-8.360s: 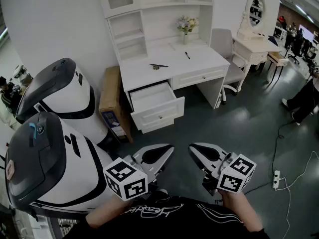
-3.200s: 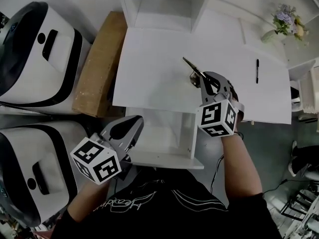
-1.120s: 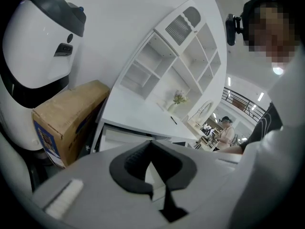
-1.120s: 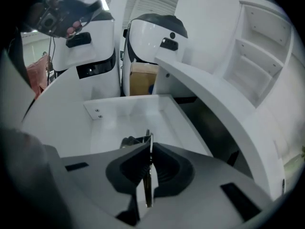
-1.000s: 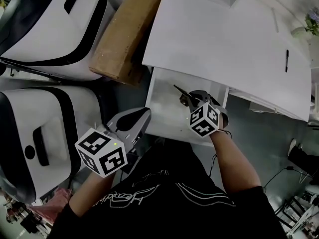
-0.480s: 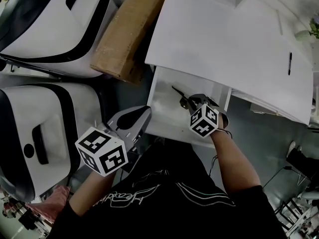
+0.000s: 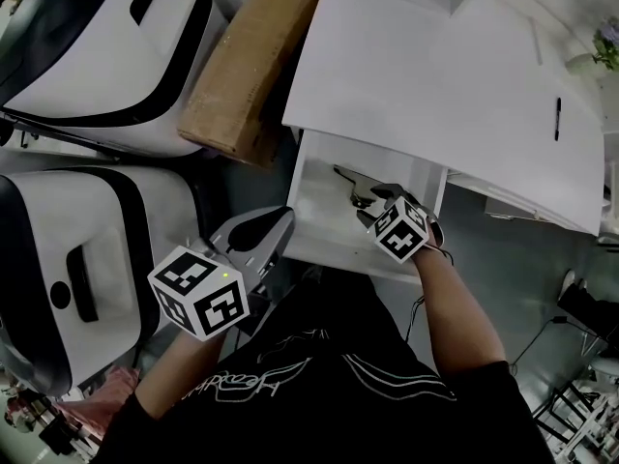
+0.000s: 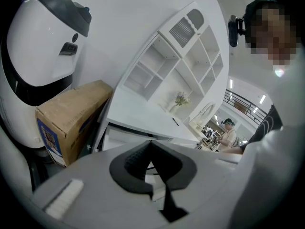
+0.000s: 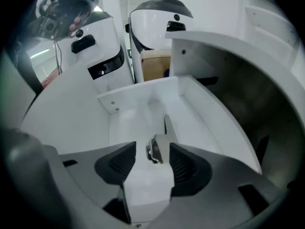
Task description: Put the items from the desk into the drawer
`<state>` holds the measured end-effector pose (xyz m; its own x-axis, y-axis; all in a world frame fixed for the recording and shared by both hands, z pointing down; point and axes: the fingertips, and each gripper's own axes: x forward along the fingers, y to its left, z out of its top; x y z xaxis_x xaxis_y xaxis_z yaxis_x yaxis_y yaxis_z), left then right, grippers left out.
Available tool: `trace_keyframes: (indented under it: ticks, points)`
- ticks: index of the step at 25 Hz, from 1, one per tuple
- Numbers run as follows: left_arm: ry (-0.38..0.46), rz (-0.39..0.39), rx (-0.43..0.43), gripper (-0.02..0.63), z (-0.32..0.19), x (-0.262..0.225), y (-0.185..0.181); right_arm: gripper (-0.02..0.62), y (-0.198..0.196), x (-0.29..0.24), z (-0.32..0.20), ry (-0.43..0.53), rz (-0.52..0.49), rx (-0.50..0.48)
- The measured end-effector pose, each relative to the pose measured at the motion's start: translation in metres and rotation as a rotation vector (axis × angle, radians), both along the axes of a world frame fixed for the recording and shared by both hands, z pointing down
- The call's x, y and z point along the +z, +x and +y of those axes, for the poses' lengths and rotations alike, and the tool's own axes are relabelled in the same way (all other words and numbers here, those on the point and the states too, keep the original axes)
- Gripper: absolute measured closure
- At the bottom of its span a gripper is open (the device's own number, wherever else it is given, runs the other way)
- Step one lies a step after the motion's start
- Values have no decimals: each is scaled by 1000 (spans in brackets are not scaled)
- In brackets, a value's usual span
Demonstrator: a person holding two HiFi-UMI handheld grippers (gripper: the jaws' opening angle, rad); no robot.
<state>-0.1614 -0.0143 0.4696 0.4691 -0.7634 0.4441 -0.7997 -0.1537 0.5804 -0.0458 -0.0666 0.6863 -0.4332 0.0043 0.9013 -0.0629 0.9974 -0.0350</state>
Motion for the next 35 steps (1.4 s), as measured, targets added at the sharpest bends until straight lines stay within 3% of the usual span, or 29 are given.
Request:
trace_keyframes:
  ticks: [6,9,11,17,24,31,35]
  points:
    - [22,9,65,597,4,-18,15,376,25,-63,-2,13,-149,193]
    - [46,12,128,597,0,-32,34,378,35,-120,2,16,-305,310]
    - [71,16,174,597,-6,-43,48,393,37,-162,9,16,-424,365]
    - [173,34,287,597,-23,-87,94,522,68,-273,19,170,-684,515]
    - [256,53,399,597,-46,-124,151,575,114,-352,21,244,-837,621]
    - [331,46,480,597,-76,-150,203,584,156,-383,-9,284,-917,688]
    - [333,35,509,597,-99,-150,228,584,188,-384,-41,316,-910,745]
